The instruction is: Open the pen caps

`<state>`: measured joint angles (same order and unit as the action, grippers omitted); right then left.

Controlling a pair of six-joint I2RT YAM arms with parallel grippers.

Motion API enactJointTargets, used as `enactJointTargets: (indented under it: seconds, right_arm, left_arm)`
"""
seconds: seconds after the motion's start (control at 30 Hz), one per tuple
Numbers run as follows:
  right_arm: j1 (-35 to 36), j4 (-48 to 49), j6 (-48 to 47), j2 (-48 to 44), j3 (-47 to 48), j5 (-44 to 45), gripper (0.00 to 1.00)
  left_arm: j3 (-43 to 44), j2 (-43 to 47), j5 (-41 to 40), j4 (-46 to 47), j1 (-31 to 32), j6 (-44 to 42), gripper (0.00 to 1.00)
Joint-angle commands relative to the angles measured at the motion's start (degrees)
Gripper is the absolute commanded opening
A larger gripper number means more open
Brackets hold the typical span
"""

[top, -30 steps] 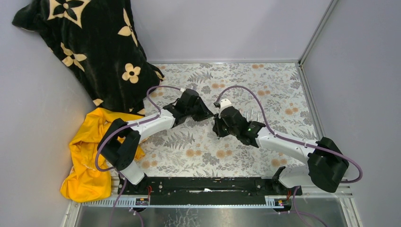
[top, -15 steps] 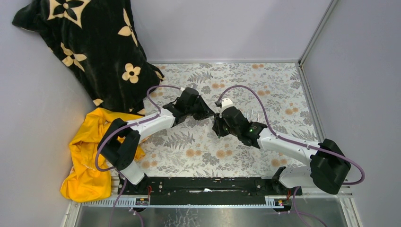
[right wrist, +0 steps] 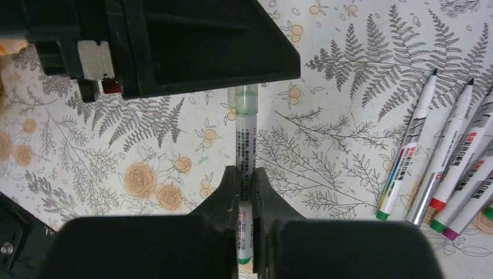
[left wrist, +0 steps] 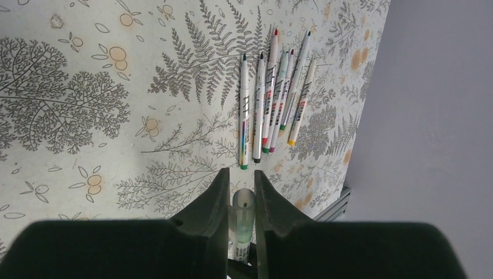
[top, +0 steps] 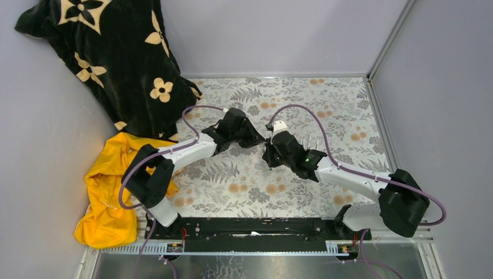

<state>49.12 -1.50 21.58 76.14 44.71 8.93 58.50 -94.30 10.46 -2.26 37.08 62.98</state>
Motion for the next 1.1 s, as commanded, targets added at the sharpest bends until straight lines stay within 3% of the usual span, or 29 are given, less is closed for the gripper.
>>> enactJointTargets:
  seconds: [0.0,0.37,0.57,1.07]
  right_arm:
    - [-0.3,1.8,2.7,-0.5,-0.2,1.1,0.0]
    - [-0.3,-1.5,4.8,-5.8,-5.6,1.6,0.0]
    - [-0.3,-1.8,5.2,-7.3,-6.9,3.0,0.0]
    - [-4.6,-4.8,2.8,3.9,0.2,8.9,0.0]
  left_arm:
    - [3.7,-2.1,1.5,3.9,-0.9,0.3,0.0]
    - [12.3,-8.6,1.1,-0.3,-8.7,-4.9,0.0]
    - [15.2,-10.2,0.7,-2.3,-9.7,-6.7,0.0]
    - [8.0,-7.0,-17.9,-15.9,-9.7,-12.3,0.03]
